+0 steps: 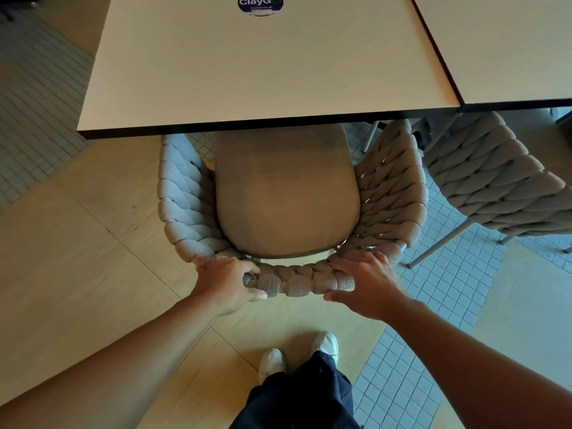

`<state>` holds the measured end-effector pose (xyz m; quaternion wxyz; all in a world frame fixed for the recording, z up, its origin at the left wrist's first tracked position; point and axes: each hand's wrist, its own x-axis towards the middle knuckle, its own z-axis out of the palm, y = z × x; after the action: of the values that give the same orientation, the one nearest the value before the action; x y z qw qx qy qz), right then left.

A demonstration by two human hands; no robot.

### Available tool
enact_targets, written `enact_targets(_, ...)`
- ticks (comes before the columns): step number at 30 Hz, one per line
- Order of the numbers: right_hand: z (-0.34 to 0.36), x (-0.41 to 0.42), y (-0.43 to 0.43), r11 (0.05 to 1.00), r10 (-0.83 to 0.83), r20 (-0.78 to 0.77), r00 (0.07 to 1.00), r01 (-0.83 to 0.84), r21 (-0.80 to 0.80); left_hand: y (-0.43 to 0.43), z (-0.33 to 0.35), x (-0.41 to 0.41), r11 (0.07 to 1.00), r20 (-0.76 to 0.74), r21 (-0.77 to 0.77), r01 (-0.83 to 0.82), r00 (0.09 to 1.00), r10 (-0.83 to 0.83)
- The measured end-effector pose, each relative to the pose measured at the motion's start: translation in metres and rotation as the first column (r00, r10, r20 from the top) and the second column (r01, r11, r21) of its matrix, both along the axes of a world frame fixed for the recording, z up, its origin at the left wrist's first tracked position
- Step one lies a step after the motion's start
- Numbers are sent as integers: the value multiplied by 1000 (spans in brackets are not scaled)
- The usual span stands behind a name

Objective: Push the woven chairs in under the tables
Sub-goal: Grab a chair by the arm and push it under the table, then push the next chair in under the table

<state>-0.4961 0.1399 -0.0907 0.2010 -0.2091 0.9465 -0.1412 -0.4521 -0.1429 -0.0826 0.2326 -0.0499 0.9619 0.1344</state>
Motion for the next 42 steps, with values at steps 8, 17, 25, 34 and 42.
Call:
enact_targets(8,19,-1,11,980,-186,42,982,189,-59,29,18,-8,946,118,270,-181,981,154)
enact_targets(17,47,7,93,910,-399,110,910,408,-72,112,42,-32,873,188,444,-201,974,128)
enact_targets(25,58,8,232,854,-494,154,856,511,-100,251,51,-61,847,153,505,-165,983,100)
enact_targets(34,62,-3,407,823,-548,155,822,563,-76,424,78,-96,877,77,475,-68,996,35)
enact_targets(42,67,-48,515,782,-619,26,785,619,-76,546,92,-147,875,38,485,-8,999,-12)
